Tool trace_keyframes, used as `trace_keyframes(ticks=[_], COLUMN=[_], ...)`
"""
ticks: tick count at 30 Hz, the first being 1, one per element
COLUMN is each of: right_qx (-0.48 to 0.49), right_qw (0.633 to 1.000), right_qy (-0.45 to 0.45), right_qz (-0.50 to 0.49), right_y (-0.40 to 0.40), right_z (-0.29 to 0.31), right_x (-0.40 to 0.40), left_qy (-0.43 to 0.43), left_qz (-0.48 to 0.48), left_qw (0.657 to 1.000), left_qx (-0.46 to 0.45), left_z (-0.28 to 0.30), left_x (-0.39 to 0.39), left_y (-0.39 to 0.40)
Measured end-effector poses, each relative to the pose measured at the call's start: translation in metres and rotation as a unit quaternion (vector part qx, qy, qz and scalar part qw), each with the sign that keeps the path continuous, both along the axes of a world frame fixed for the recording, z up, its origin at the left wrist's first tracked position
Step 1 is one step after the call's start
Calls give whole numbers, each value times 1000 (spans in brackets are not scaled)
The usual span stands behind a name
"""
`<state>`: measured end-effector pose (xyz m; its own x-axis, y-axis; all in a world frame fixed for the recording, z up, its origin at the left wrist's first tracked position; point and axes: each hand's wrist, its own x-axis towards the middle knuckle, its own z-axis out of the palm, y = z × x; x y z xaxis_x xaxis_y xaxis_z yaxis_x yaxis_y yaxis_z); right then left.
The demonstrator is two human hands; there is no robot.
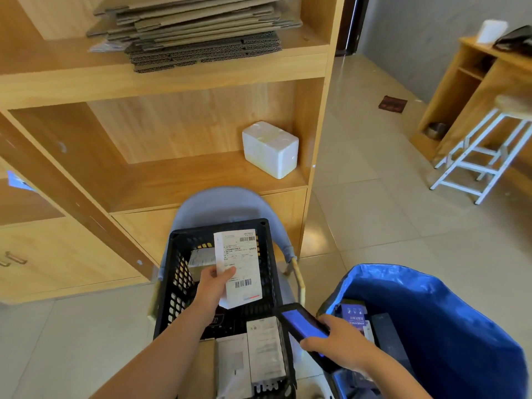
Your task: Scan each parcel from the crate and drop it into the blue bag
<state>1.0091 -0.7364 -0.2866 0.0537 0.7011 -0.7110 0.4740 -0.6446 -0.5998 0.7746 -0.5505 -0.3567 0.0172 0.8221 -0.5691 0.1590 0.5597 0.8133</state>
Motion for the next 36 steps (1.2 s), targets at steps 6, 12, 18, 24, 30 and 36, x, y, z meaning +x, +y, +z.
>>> trace_keyframes(ticks=[6,12,18,24,30,36], right_qx=[-3,-28,-90,-153,-183,-183], right_qw=[990,966,940,906,891,878], right_qy=[-8,-19,-47,-49,-44,-30], right_qz=[-139,-257,-327,-392,-414,-441], right_y=[-40,-109,-181,-228,-231,-208], right_z=[-16,-45,-78,-118,-172,-230], right_x=[34,93,159,203,226,240], left_qy=[-17,2,72,160,303,430], left_qz=[-79,-162,-242,-347,-408,-370], left_qw=[997,987,964,915,850,810], left_qx=[-13,-21,-79,-128,-141,-151], left_z=[0,-5,-59,-124,-210,-284], left_x=[63,171,259,312,330,350], left_y=[0,-42,-99,-144,-160,-149])
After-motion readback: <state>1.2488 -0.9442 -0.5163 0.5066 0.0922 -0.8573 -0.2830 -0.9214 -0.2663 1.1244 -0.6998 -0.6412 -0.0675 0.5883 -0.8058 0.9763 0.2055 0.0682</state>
